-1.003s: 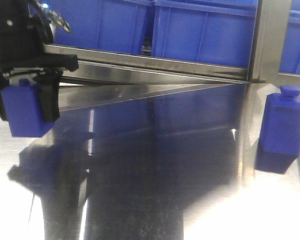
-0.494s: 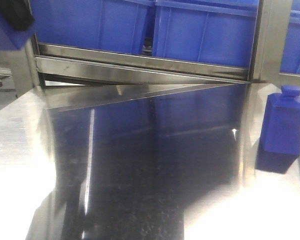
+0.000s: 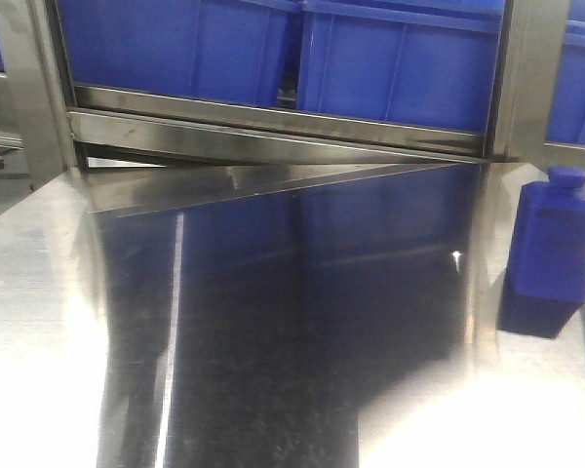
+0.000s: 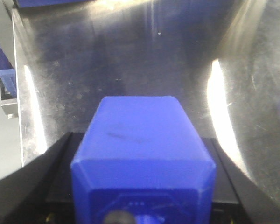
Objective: Pick and sort blue part to right shelf
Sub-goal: 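Move the right gripper down toward the other blue part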
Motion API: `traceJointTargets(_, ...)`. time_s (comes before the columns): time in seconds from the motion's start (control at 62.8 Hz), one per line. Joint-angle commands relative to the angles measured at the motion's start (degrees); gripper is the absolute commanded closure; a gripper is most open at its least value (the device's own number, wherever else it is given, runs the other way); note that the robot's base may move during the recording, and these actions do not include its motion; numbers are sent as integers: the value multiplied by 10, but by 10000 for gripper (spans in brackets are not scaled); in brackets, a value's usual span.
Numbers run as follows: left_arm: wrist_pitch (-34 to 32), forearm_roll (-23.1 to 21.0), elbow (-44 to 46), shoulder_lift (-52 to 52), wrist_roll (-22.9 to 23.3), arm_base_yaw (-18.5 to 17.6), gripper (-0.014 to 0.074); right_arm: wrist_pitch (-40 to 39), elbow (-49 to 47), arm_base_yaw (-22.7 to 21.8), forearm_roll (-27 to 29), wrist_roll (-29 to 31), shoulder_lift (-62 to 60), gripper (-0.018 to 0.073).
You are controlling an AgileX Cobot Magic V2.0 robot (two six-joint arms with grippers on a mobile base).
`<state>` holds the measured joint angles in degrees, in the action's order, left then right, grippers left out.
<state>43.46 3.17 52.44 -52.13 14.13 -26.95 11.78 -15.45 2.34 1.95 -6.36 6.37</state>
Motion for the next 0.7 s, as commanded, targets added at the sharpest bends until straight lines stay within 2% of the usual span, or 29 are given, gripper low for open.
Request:
traceJointTargets(0.0,-50,-4,7,17,0,-3,372,-24,-56,18,1,1,52,18)
traceJointTargets(0.08,-48,-4,6,23,-3,-3,372,-4,-88,42,1,1,93,-48)
traceJointTargets(0.175,-47,-4,6,23,-3,-3,372,38,-128,77,1,6,150,-28)
traceJointTargets(0.35,-48,-4,6,21,-3,-3,372,128,-202,152,1,64,258,-28)
traceJointTargets(0.43,-49,-4,6,21,-3,-3,372,161,-239,178,1,64,314,-29)
traceJointTargets(0.525,-49,-4,6,21,-3,-3,362,190,-280,187,3,64,371,-29)
traceJointTargets(0.685,-44,-4,6,21,-3,-3,360,258,-368,185,7,19,452,-29)
